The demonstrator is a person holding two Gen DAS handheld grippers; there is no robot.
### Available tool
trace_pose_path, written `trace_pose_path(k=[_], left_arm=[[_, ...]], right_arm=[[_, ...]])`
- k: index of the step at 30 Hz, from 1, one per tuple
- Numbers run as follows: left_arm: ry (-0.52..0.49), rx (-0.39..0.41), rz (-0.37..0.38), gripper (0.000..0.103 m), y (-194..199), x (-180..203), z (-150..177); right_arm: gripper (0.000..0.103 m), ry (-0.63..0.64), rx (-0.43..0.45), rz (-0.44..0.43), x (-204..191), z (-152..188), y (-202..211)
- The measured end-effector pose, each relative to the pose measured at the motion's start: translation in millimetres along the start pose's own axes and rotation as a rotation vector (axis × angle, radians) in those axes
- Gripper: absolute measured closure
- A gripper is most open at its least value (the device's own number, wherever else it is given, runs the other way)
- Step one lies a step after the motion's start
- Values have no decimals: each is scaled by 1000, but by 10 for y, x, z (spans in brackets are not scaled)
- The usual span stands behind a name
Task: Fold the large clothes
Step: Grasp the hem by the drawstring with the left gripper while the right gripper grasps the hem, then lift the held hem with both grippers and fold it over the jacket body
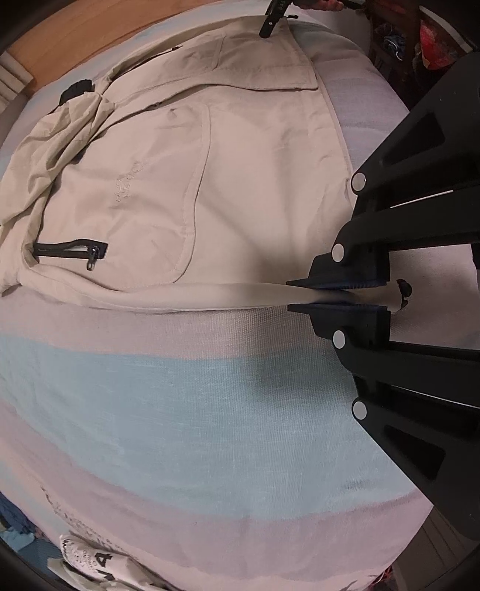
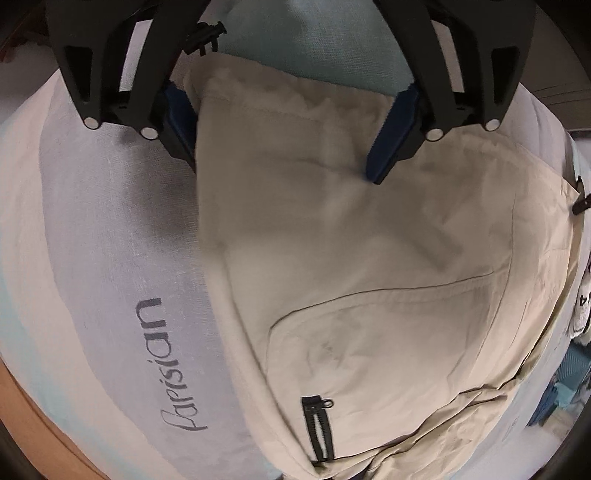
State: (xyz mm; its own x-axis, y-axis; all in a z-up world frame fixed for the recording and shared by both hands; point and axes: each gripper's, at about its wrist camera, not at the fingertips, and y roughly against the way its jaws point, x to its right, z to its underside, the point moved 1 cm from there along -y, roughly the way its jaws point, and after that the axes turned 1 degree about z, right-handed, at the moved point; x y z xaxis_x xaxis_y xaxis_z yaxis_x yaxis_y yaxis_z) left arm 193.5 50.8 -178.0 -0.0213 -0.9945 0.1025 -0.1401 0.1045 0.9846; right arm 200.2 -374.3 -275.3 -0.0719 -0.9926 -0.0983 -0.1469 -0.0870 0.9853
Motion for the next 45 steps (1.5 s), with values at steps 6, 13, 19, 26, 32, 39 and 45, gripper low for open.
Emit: trace_pose_path(k=[6, 13, 19, 26, 32, 39, 45], left_arm=[[24, -21, 15, 50, -91, -43, 69], [60, -22, 55, 48, -120, -89, 90], [45, -31, 32, 84, -99, -102, 64], [-12, -18, -6, 98, 53, -48, 78], [-69, -20, 5, 100, 238, 67, 37], [-82, -24, 14, 100, 426, 215, 19], [-48, -40, 6, 100, 488, 372, -87]], right_arm=[[26, 57, -16, 52, -93, -8, 30], [37, 44, -30, 30, -53, -7, 31], [70, 31, -45, 20, -1, -42, 90], [78, 25, -39, 43, -90, -7, 206], [89, 6, -42, 30, 20, 15, 376], [96, 85, -35, 52, -62, 30, 601], [96, 44, -56, 48, -95, -17, 697]])
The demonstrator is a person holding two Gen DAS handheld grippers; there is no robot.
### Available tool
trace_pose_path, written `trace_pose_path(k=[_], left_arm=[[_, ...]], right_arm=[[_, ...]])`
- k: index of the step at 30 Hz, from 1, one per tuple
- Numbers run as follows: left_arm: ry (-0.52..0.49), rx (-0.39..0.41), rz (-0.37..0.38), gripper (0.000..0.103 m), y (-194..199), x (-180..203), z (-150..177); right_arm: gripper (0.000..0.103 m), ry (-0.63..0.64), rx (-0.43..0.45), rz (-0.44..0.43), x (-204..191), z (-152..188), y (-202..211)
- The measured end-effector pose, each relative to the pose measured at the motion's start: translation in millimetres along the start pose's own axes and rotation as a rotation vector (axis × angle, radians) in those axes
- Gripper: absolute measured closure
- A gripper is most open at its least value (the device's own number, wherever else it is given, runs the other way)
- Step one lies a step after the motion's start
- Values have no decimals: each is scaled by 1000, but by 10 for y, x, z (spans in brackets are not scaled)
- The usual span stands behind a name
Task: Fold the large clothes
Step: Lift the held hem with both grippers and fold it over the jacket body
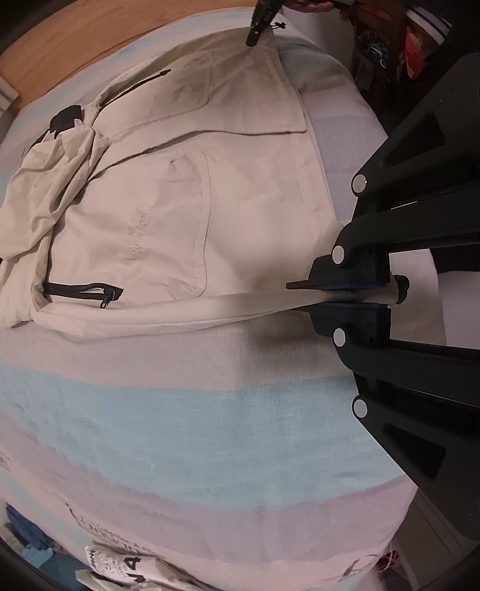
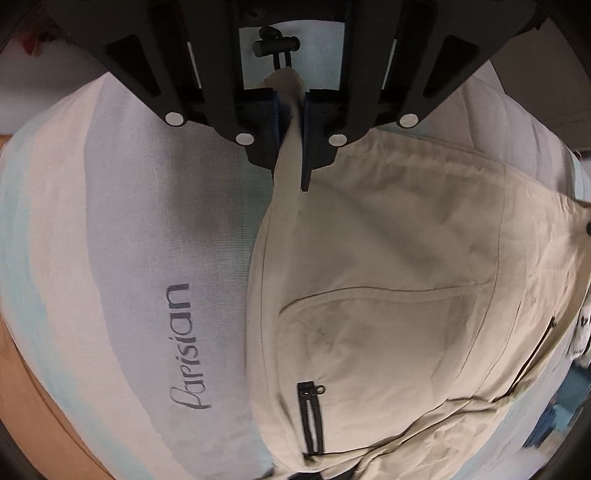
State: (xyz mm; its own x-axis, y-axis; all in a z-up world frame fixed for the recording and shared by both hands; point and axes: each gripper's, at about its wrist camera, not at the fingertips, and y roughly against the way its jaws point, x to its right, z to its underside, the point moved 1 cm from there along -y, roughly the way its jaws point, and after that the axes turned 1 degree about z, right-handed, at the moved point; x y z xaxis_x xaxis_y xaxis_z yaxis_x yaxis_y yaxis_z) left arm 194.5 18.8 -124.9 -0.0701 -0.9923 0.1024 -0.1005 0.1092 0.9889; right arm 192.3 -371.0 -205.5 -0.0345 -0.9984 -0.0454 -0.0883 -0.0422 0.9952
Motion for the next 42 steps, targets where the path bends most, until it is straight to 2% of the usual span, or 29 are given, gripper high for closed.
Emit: trace_pose_path(k=[9, 14, 18, 23, 27, 32, 36, 42], left_arm=[[18, 9, -15, 100, 189, 172, -61], [17, -2, -12, 100, 211, 204, -103], [-25, -15, -11, 100, 256, 253, -170], [-71, -16, 4, 100, 430, 308, -305], [-85, 2, 30, 100, 671, 252, -484], [-84, 26, 72, 100, 960, 121, -780], [-82, 51, 114, 100, 1147, 13, -1113], [-77, 78, 157, 100, 1067, -238, -1715]], right_arm=[[97, 19, -46, -25, -61, -245, 150], [98, 51, -58, -33, 68, -326, 174], [98, 94, -57, -30, 133, -407, 259], [99, 124, -20, -21, 106, -641, 624], [99, 140, 12, -13, 45, -789, 932], [100, 114, 36, -15, 1, -1078, 1110], [100, 82, 69, -1, 66, -1470, 1381], [100, 8, 45, 6, 113, -2090, 1343]])
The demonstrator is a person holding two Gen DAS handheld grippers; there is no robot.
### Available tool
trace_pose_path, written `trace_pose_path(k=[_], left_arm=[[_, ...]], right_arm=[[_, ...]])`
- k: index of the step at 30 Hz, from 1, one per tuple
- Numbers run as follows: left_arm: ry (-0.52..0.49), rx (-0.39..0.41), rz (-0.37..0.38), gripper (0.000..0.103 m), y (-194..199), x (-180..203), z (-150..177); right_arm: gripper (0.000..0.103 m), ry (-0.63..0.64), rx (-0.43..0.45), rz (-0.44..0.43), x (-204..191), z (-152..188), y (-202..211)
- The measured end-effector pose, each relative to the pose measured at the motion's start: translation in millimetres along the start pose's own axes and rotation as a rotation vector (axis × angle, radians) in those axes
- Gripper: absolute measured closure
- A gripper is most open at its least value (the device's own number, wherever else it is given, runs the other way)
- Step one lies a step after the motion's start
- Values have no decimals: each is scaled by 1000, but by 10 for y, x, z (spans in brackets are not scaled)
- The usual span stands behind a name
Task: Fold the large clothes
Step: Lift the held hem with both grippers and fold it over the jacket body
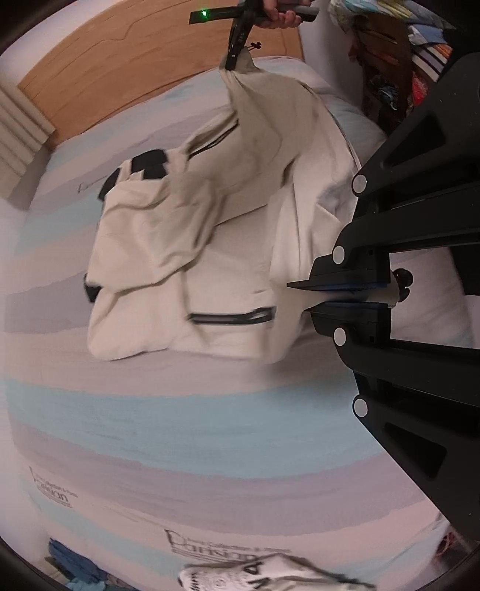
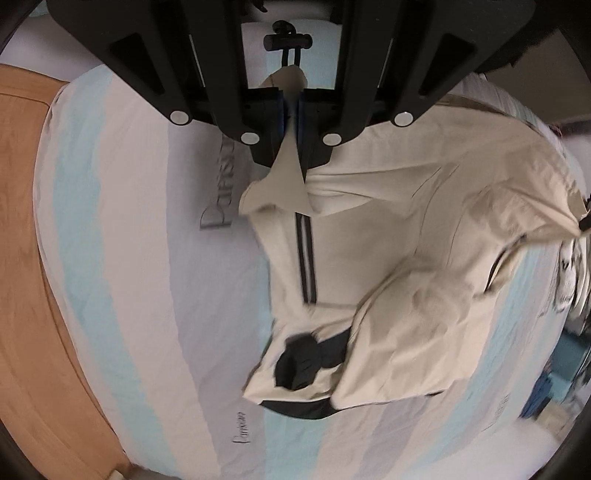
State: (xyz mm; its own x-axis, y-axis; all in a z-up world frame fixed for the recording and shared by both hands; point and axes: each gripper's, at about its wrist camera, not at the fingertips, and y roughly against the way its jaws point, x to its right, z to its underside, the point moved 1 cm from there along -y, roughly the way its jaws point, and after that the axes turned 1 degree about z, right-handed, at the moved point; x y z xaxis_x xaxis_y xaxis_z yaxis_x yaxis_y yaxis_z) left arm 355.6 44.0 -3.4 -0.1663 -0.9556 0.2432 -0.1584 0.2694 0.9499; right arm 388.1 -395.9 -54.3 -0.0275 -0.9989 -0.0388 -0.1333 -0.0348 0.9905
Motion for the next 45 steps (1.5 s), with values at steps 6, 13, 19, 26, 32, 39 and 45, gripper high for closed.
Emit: trace_pose_path(k=[6, 13, 19, 26, 32, 39, 45], left_arm=[[4, -9, 8, 100, -399, -414, -639], [30, -51, 2, 100, -1003, -739, -1537], [50, -32, -25, 100, -1257, -874, -2208], [61, -29, -75, 100, -1619, -978, -2742], [102, -37, -102, 100, -1905, -1081, -2974], [95, -58, -134, 99, -2278, -1194, -3112], [69, -5, -172, 99, -2371, -1131, -3118]], right_arm=[[100, -34, -6, 1, 78, -747, -293], [100, -71, -48, -30, 169, -1634, -992], [100, -87, -48, -56, 261, -2274, -1192], [100, -104, -85, -61, 312, -2834, -1644], [100, -128, -106, -97, 346, -3185, -1923], [100, -134, -122, -97, 309, -3419, -2194], [99, -122, -138, -86, 262, -3460, -2365]])
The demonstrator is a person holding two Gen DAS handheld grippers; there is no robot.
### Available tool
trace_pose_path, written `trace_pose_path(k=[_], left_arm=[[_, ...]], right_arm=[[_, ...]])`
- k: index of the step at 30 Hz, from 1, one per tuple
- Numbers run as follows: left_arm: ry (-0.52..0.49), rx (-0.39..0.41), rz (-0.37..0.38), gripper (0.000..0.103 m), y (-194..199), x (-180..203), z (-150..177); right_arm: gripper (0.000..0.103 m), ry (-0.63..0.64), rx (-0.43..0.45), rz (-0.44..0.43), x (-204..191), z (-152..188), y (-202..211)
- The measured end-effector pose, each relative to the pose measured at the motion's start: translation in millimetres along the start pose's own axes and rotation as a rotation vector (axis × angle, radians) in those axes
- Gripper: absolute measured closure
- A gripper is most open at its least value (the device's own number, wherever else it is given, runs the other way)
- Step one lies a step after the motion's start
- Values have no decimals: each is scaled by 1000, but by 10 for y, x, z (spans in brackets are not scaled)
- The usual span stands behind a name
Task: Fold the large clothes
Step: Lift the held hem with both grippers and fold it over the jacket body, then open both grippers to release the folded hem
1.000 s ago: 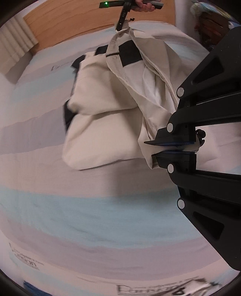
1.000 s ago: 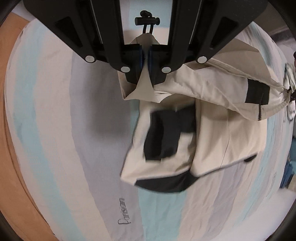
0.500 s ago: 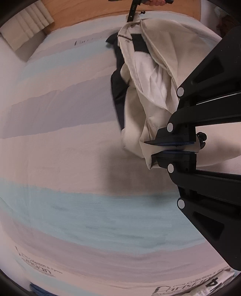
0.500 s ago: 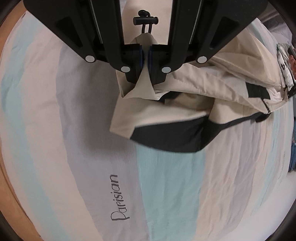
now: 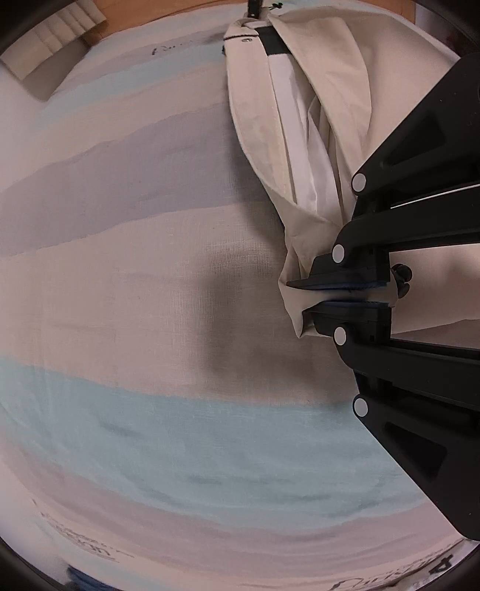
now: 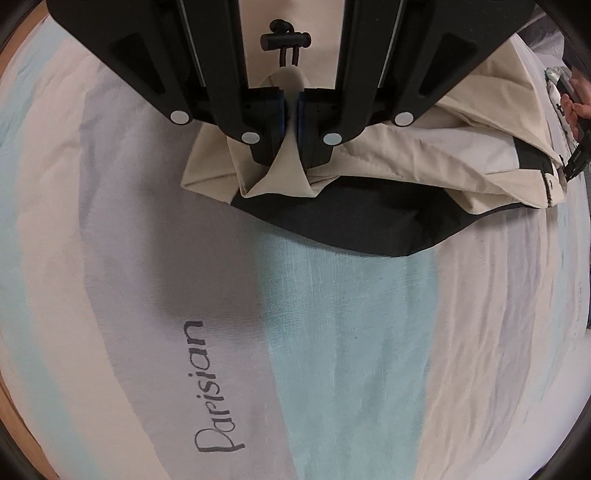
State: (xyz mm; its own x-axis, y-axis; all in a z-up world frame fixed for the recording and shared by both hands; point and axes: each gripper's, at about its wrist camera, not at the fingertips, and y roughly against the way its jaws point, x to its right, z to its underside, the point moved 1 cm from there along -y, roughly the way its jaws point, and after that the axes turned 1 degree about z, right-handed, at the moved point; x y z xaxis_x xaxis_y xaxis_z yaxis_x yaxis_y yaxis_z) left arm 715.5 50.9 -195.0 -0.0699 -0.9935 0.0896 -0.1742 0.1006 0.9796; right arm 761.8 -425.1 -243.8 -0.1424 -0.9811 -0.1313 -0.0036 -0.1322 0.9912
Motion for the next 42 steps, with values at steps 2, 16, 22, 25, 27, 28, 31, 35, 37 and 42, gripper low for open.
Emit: trace_pose_path(k=[2, 16, 22, 25, 27, 28, 31, 35, 37, 42], left_arm=[[5, -1, 8, 99, -16, -12, 19], [-52, 164, 12, 87, 466, 72, 189], [-78, 216, -12, 79, 728, 153, 157], [-57, 234, -8, 61, 832, 163, 178], [-53, 263, -23, 45, 925, 197, 184], [-46, 302, -55, 12, 1002, 189, 201], [-46, 359, -59, 6, 1162, 245, 219], [-69, 315, -36, 6, 1125, 390, 289], [-92, 287, -19, 6, 1048, 484, 385], [-152, 198, -41, 6, 627, 644, 569]], right_arm=[[99, 12, 1, 2, -15, 3, -6], [29, -62, 315, -187, 380, 271, 810], [29, -1, 335, -120, 327, 374, 1013], [29, 62, 303, -99, 208, 506, 981], [29, 103, 274, -88, 105, 607, 892], [29, 121, 261, -83, 52, 683, 850], [30, 165, 243, -81, -112, 839, 783], [30, 173, 236, -121, -320, 936, 787], [35, 189, 216, -156, -484, 982, 762], [41, 231, 147, -123, -894, 935, 434]])
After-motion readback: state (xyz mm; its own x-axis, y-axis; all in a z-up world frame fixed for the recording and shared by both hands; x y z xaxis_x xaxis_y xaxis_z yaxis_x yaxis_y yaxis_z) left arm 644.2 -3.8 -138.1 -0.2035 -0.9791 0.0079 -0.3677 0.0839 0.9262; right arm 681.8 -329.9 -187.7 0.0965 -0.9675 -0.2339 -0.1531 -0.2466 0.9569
